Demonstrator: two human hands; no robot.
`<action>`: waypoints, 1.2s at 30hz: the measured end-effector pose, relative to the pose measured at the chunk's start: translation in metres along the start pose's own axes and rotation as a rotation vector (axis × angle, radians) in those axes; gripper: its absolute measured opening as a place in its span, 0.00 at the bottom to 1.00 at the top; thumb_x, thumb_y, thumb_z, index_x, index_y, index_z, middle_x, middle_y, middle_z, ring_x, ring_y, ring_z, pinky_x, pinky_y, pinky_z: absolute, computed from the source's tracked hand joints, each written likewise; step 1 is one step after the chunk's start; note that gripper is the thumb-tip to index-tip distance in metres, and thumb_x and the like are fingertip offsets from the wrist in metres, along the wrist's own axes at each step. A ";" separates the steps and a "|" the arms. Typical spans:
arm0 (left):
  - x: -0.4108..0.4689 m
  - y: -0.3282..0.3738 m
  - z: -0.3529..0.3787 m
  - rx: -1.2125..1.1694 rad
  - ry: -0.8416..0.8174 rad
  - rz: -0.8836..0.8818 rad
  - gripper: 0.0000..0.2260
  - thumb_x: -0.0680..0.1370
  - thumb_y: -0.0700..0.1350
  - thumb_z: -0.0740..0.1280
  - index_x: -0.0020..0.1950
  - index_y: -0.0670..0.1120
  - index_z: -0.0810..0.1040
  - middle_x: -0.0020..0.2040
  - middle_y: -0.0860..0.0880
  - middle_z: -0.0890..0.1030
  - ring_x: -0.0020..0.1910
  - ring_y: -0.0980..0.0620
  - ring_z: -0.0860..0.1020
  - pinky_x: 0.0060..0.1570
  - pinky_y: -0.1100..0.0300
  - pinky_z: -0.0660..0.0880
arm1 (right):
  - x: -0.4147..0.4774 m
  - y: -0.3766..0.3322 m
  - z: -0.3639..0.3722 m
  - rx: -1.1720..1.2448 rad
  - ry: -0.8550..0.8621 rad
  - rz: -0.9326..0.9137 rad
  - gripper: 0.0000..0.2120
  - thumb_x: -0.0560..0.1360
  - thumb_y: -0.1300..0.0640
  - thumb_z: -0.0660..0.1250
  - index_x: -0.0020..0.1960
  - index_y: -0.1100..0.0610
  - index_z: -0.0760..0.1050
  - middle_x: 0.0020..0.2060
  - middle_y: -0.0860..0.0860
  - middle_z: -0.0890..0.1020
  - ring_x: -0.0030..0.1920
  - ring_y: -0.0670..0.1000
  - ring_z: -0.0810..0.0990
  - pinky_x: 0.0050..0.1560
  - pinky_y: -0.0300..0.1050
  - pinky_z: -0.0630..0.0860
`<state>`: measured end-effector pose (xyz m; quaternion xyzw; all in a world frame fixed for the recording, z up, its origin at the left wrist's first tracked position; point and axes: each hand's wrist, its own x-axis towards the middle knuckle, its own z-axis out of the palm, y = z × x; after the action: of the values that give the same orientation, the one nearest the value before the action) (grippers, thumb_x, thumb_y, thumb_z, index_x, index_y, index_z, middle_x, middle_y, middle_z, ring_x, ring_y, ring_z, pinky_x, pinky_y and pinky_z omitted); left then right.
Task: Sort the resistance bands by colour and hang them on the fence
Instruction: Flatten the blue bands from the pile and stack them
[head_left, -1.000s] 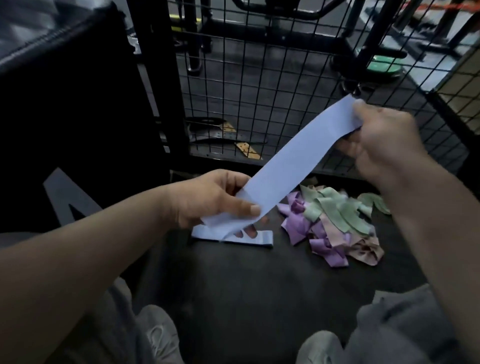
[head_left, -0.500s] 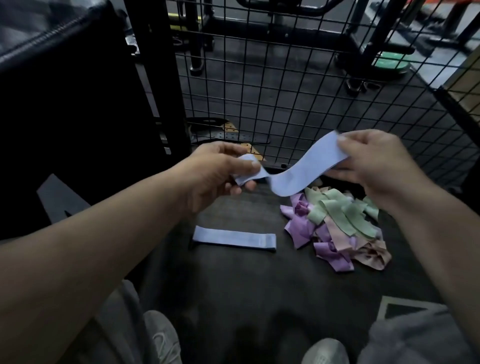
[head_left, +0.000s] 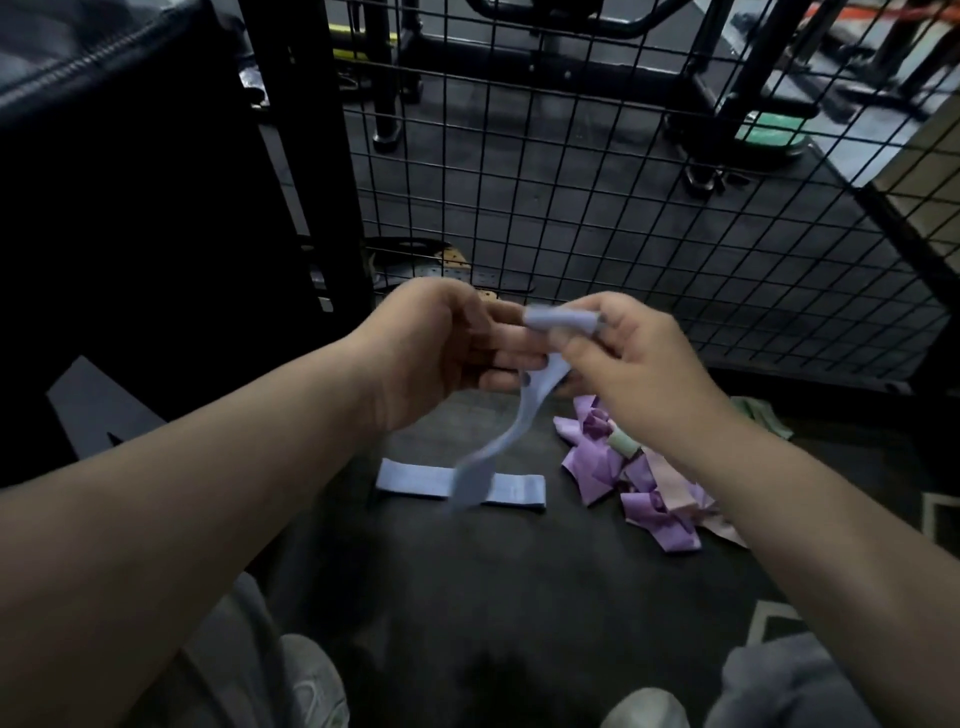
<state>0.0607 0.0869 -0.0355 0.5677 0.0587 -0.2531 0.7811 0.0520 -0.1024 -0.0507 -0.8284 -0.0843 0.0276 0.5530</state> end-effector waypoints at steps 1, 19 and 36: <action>0.000 0.000 -0.002 0.026 0.005 0.017 0.25 0.69 0.36 0.52 0.62 0.32 0.77 0.53 0.36 0.83 0.45 0.43 0.78 0.42 0.56 0.73 | 0.002 -0.002 -0.001 0.059 0.031 0.043 0.05 0.80 0.60 0.66 0.54 0.59 0.78 0.46 0.59 0.85 0.48 0.60 0.84 0.51 0.65 0.80; -0.004 -0.018 -0.005 0.393 -0.128 0.065 0.03 0.76 0.34 0.69 0.44 0.41 0.81 0.40 0.38 0.81 0.32 0.46 0.78 0.32 0.60 0.76 | 0.014 -0.022 -0.041 0.818 0.172 0.284 0.15 0.84 0.58 0.57 0.66 0.64 0.72 0.51 0.58 0.85 0.51 0.54 0.85 0.43 0.47 0.83; 0.001 -0.016 -0.031 0.319 0.179 0.185 0.07 0.74 0.29 0.69 0.48 0.38 0.79 0.31 0.45 0.81 0.27 0.53 0.79 0.25 0.65 0.71 | 0.026 0.006 -0.086 0.849 0.578 0.408 0.10 0.83 0.59 0.56 0.63 0.58 0.70 0.51 0.53 0.82 0.49 0.51 0.84 0.38 0.49 0.79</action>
<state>0.0602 0.1111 -0.0608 0.7076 0.0348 -0.1348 0.6927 0.0898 -0.1786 -0.0220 -0.5061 0.2515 -0.0627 0.8226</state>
